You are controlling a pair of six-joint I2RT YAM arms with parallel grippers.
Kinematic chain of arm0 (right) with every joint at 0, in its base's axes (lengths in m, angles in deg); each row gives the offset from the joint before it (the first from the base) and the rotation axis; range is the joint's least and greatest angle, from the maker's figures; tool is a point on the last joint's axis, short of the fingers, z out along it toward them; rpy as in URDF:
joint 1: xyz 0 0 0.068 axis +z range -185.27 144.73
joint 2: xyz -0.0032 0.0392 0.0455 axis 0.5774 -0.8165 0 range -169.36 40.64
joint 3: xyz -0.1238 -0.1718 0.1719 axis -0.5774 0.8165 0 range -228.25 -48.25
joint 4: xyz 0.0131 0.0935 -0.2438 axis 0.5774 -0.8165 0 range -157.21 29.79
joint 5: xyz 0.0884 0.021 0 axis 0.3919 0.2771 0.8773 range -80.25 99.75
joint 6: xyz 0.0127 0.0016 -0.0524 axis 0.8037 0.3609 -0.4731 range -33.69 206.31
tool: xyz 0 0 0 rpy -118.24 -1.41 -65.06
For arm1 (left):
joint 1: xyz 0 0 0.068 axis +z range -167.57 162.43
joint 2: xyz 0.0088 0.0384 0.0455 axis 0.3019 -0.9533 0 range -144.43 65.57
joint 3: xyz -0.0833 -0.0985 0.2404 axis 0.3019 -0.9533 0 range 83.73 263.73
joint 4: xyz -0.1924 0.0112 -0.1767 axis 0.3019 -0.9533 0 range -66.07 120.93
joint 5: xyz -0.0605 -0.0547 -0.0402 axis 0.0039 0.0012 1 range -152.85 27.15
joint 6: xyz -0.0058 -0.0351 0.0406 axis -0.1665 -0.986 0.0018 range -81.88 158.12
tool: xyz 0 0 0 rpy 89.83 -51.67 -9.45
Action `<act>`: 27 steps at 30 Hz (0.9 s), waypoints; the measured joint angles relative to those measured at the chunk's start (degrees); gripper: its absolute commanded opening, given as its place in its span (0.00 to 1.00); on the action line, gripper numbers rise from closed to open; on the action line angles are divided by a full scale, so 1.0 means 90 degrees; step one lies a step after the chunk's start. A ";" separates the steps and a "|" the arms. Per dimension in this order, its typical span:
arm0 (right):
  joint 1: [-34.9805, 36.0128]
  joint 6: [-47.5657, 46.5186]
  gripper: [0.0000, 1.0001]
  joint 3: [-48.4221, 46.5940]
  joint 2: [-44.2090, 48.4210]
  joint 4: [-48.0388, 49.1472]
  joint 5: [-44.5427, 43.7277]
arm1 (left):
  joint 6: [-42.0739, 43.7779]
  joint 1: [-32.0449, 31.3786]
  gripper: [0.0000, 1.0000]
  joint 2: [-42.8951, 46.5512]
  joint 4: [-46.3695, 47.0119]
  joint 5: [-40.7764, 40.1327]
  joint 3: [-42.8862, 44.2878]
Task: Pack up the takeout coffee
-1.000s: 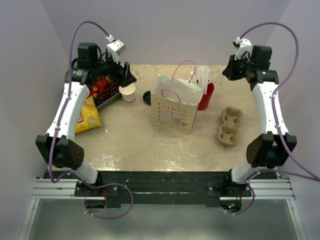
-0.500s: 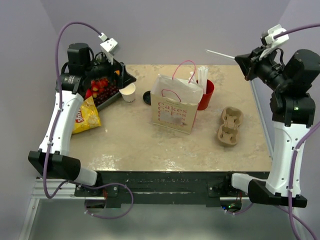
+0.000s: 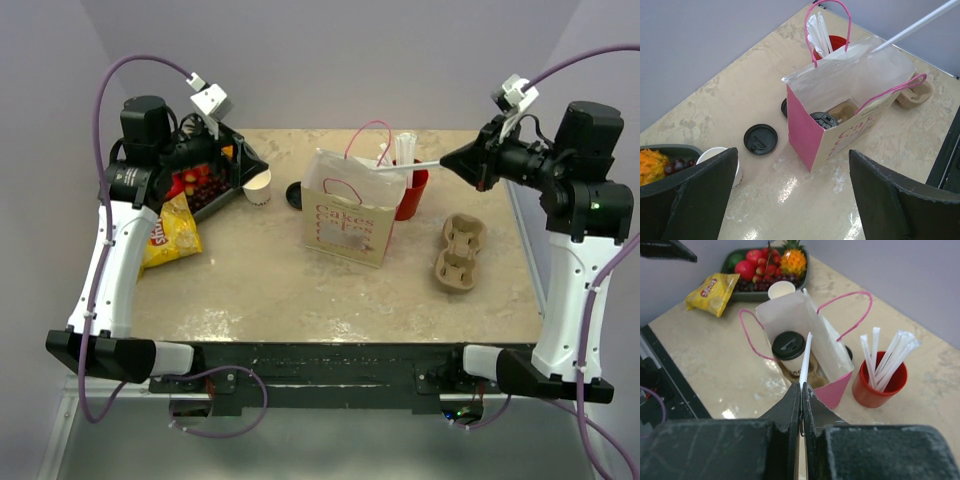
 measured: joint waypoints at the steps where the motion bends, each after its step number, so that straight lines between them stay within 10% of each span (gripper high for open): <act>1: 0.0000 -0.0073 0.06 0.0000 -0.0027 -0.0185 0.0027 | 0.0000 0.0002 0.96 0.0015 0.0002 0.0000 -0.0017; 17: 0.0294 -0.0131 0.15 0.0044 -0.0544 -0.0709 -0.0539 | -0.0007 0.0002 0.96 0.0053 0.0005 0.0032 -0.0129; 18: 0.0447 -0.0129 0.22 0.0012 -0.0656 -0.0712 -0.0687 | -0.0007 0.0002 0.96 0.0053 0.0005 0.0036 -0.0141; 21: 0.1056 -0.0163 0.99 -0.0226 -0.1081 -0.0911 -0.1158 | -0.0007 0.0002 0.96 0.0053 0.0002 0.0039 -0.0163; 27: 0.1571 -0.0226 0.99 -0.1275 -0.1790 -0.1030 -0.1972 | -0.0010 0.0002 0.96 0.0053 0.0007 0.0041 -0.0163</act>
